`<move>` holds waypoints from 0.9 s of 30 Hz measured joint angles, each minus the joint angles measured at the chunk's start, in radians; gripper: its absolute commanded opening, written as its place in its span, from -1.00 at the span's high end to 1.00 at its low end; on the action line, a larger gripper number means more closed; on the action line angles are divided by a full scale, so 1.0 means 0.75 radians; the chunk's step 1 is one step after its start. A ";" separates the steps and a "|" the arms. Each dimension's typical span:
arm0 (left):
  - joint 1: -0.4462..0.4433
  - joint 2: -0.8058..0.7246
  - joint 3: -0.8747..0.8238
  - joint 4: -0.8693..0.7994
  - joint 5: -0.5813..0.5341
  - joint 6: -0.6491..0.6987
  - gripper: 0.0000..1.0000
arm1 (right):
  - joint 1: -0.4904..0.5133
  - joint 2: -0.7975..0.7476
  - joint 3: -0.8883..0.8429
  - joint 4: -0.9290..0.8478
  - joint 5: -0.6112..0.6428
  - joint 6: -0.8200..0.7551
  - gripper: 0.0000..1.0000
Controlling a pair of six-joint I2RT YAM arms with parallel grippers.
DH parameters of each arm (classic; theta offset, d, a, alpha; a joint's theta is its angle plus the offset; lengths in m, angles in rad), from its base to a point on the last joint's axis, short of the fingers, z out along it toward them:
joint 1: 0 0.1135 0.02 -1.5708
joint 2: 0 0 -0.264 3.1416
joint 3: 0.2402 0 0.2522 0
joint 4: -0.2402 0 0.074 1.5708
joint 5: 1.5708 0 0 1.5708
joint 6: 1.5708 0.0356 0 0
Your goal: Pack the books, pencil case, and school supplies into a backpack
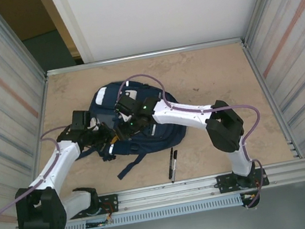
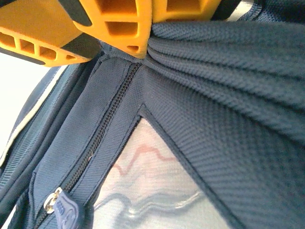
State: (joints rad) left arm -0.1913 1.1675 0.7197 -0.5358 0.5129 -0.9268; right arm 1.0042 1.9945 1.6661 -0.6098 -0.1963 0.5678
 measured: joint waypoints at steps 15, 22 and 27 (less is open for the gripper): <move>0.001 0.016 -0.001 0.012 0.050 0.045 1.00 | -0.094 0.072 0.004 0.004 -0.325 -0.059 0.52; 0.001 -0.022 -0.025 0.042 0.051 0.069 1.00 | -0.112 0.080 -0.002 0.017 -0.363 -0.027 0.62; -0.001 -0.057 -0.045 0.057 0.030 0.089 1.00 | -0.119 0.069 -0.032 0.063 -0.364 0.029 0.71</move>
State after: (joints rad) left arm -0.1917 1.1244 0.6857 -0.4931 0.5354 -0.8604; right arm 0.9154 2.0464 1.6424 -0.5629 -0.4690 0.5896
